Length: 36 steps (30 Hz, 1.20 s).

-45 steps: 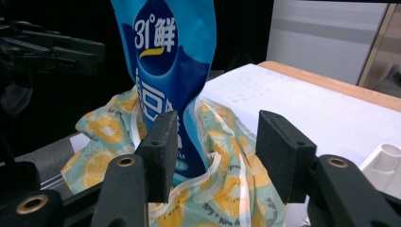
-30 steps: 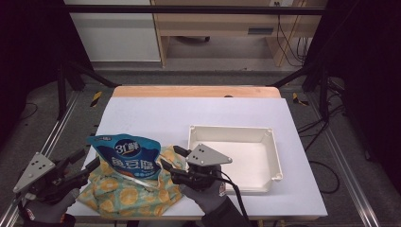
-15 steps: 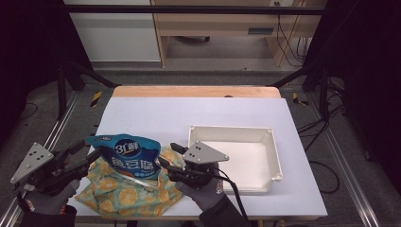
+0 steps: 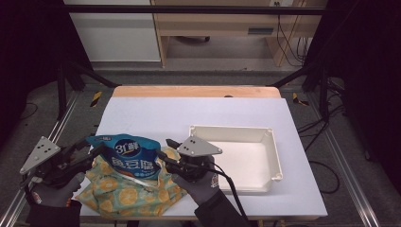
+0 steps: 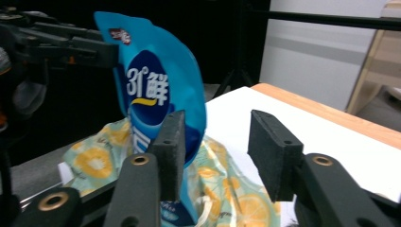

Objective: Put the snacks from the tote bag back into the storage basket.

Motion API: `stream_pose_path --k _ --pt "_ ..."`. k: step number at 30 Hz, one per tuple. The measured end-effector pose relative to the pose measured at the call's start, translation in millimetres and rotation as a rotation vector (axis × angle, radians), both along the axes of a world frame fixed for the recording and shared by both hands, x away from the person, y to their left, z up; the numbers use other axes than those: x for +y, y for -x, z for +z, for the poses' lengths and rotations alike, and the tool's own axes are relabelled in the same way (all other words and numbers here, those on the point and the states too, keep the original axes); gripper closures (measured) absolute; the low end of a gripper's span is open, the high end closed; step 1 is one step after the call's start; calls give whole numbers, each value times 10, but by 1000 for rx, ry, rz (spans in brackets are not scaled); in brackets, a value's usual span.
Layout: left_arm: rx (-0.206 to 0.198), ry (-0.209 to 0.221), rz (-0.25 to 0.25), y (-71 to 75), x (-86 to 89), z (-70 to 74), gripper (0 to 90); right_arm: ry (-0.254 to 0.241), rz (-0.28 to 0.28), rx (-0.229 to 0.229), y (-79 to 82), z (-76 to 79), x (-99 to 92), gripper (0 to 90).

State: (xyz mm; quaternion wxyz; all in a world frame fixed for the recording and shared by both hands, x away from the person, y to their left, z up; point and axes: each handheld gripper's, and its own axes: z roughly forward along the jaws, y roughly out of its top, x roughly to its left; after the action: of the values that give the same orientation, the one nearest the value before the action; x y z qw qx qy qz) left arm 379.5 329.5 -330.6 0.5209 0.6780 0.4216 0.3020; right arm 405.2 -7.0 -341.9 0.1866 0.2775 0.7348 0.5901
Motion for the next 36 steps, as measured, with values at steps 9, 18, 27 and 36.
stream_pose_path --k 9,18,27,36 --pt "-15 17 5 1 19 -28 588 13 28 16 -54 2 133 672" --pt "-6 29 -7 -20 17 -74 655 23 26 18 -84 -17 225 750" --pt "4 36 -27 -25 7 -95 756 23 33 28 -99 -12 229 839" --pt "19 45 -32 -25 17 -93 870 27 32 37 -115 -3 228 879"
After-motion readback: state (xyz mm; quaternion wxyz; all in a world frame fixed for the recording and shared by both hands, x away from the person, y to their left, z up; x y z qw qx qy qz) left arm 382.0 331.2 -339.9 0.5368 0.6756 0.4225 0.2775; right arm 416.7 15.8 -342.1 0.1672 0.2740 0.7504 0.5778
